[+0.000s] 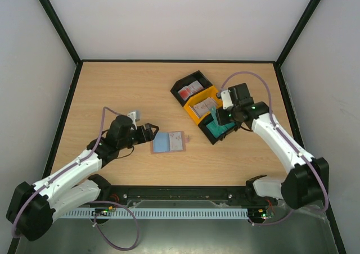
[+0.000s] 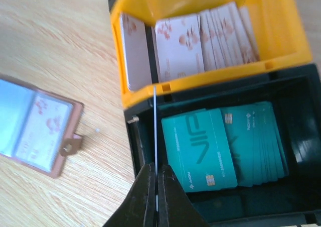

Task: Put the credit cards into the card holder
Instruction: Pick up the credit card from the storage box, then insert the credit card into the card holder.

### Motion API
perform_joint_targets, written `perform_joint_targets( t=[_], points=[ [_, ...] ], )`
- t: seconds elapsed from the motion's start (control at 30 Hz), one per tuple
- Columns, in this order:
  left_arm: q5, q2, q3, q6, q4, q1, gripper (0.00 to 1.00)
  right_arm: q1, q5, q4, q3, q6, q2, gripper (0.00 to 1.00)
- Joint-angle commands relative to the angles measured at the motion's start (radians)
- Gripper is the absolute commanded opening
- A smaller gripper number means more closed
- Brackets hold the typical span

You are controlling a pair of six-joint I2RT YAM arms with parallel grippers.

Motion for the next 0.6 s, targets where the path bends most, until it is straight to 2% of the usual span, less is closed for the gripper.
perform_joint_targets(
  t=[0.0, 0.1, 0.17, 0.37, 0.43, 0.57],
  points=[
    [0.035, -0.053, 0.018, 0.006, 0.075, -0.008, 0.8, 0.005, -0.054, 0.074, 0.002, 0.106, -0.096, 0.02],
    [0.094, -0.074, 0.033, 0.013, 0.105, -0.008, 0.93, 0.005, -0.148, 0.179, -0.019, 0.278, -0.145, 0.02],
    [0.133, -0.078, 0.057, 0.013, 0.1, -0.009, 0.99, 0.005, -0.199, 0.26, -0.035, 0.465, -0.173, 0.02],
    [0.227, -0.095, 0.098, -0.04, 0.107, -0.008, 1.0, 0.013, -0.322, 0.649, -0.249, 1.108, -0.268, 0.02],
    [0.29, -0.09, 0.099, -0.063, 0.134, -0.008, 1.0, 0.029, -0.333, 0.781, -0.323, 1.271, -0.297, 0.02],
    [0.4, -0.063, 0.108, -0.134, 0.193, -0.009, 1.0, 0.066, -0.399, 1.011, -0.458, 1.495, -0.314, 0.02]
  ],
)
